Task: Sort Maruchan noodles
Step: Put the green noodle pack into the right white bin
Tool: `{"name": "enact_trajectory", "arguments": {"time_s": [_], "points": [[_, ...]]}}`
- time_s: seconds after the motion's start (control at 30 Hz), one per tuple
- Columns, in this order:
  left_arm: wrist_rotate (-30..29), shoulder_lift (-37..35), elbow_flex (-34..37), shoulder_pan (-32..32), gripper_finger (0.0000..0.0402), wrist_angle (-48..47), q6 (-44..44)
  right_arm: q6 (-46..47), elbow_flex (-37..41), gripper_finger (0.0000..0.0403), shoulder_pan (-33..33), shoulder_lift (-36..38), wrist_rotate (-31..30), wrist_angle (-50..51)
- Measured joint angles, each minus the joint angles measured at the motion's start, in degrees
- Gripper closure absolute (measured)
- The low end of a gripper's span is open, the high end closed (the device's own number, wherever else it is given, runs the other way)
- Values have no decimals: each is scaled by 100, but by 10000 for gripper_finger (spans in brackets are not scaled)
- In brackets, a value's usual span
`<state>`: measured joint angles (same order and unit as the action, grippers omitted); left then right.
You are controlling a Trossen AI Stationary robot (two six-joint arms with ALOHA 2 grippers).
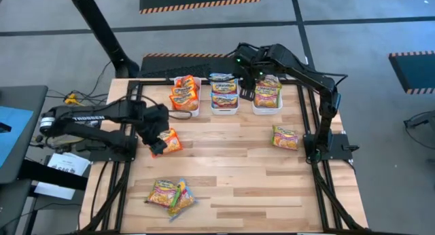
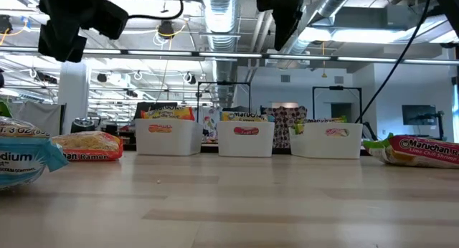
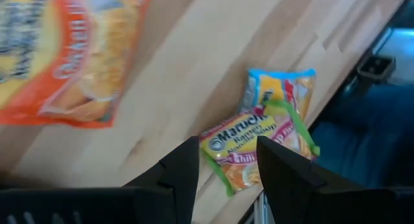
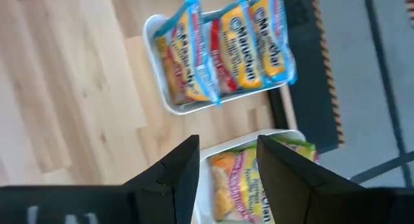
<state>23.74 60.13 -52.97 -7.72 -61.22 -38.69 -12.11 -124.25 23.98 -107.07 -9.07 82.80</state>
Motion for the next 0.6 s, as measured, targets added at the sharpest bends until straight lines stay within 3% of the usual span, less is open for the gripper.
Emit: {"name": "enact_trajectory", "arguments": {"time_s": [0.2, 0.6], "points": [[228, 294, 0, 585, 262, 421, 226, 274, 0, 223, -226, 0, 339, 362], [994, 1240, 295, 1185, 262, 707, 1625, 1220, 2, 223, -1077, -2, 381, 499]]}}
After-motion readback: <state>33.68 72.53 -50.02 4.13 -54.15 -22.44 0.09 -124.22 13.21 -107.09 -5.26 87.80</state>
